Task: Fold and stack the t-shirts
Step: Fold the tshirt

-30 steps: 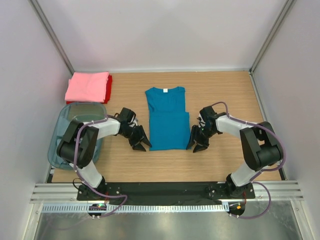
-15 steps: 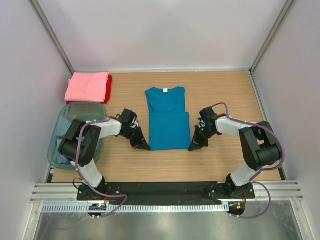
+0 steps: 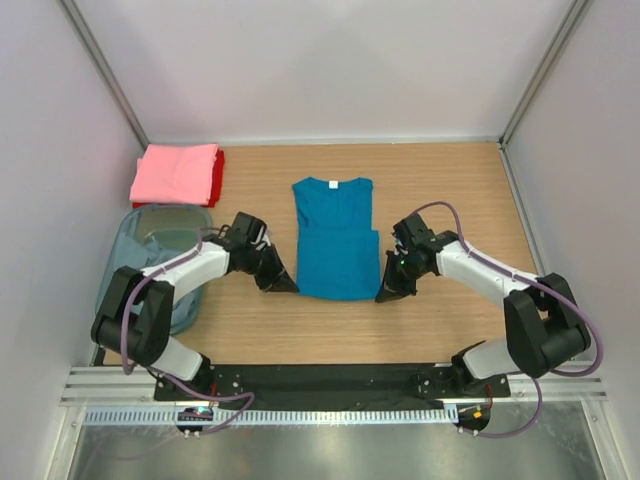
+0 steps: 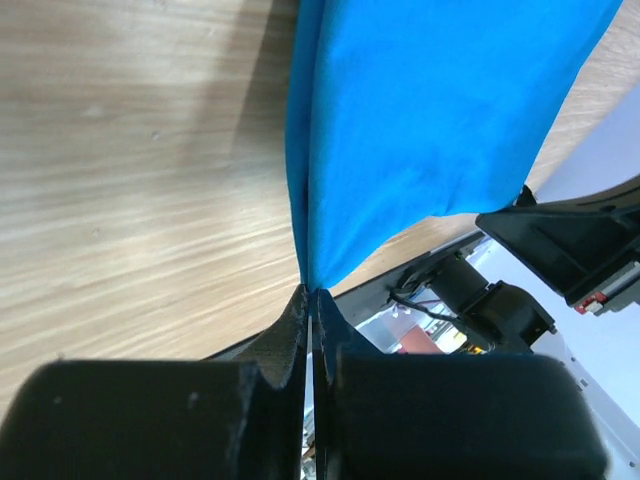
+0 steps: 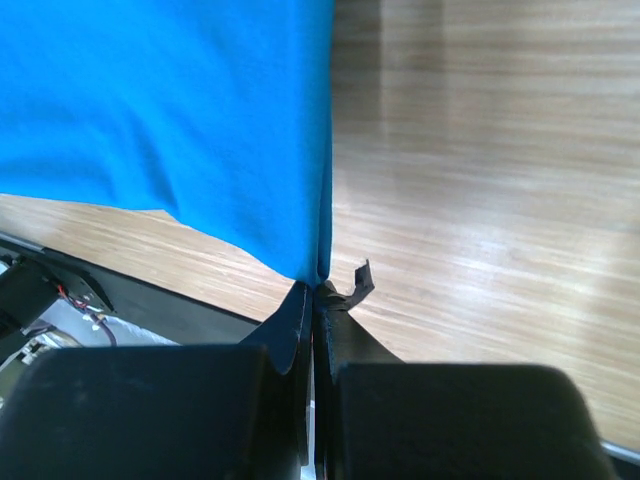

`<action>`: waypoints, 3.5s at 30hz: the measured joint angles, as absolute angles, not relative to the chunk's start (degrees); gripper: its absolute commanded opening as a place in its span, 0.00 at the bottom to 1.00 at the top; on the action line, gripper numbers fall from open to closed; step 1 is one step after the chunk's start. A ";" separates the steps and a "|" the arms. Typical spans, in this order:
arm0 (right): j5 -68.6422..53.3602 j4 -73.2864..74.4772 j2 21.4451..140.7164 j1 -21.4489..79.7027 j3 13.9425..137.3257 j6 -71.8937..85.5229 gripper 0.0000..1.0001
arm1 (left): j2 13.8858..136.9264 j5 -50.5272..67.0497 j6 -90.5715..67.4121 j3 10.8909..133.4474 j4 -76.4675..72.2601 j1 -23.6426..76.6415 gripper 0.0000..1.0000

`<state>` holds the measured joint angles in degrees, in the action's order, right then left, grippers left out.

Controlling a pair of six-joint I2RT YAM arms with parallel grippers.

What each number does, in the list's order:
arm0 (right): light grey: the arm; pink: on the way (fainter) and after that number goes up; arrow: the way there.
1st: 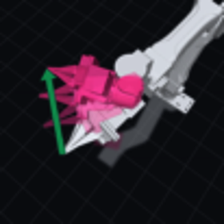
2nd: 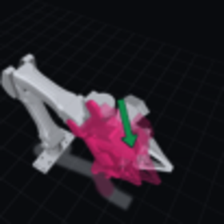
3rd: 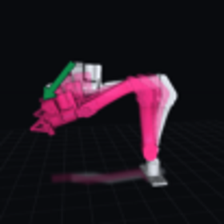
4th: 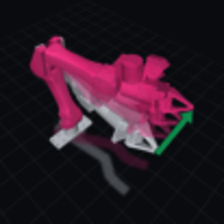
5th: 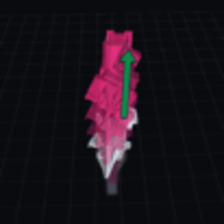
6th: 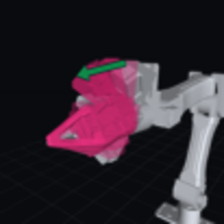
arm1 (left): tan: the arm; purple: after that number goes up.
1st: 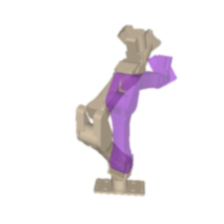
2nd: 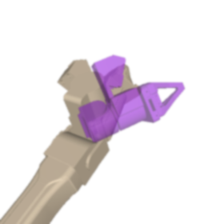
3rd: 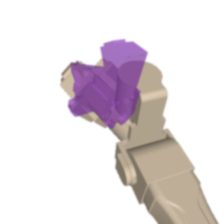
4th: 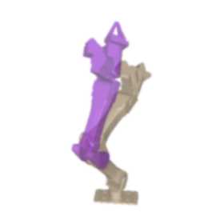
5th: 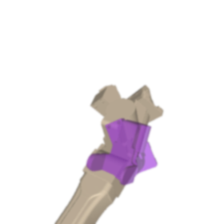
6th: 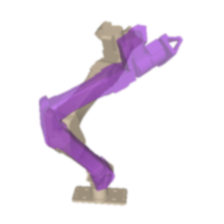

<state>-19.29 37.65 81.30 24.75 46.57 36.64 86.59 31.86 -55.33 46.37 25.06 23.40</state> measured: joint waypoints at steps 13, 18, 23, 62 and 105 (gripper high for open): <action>-14.55 44.75 73.34 26.04 52.38 39.42 0.01 | 74.67 25.98 -57.63 51.11 38.57 23.55 0.00; -11.60 47.42 73.91 26.09 58.81 39.51 0.01 | 75.59 23.75 -57.71 59.20 42.09 23.24 0.00; -6.70 49.95 78.65 26.00 70.39 38.46 0.01 | 81.60 22.46 -56.80 67.40 43.59 21.04 0.00; -11.46 40.21 131.44 14.13 118.65 30.61 0.01 | 143.35 27.07 -64.18 125.54 21.12 9.65 0.00; -23.35 32.40 130.04 8.14 109.08 38.83 0.52 | 139.26 24.47 -45.39 124.64 30.57 12.01 0.48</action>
<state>-23.35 32.40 130.04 8.14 109.08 38.83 139.26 24.47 -45.39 124.64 30.57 12.01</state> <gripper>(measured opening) 0.481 0.467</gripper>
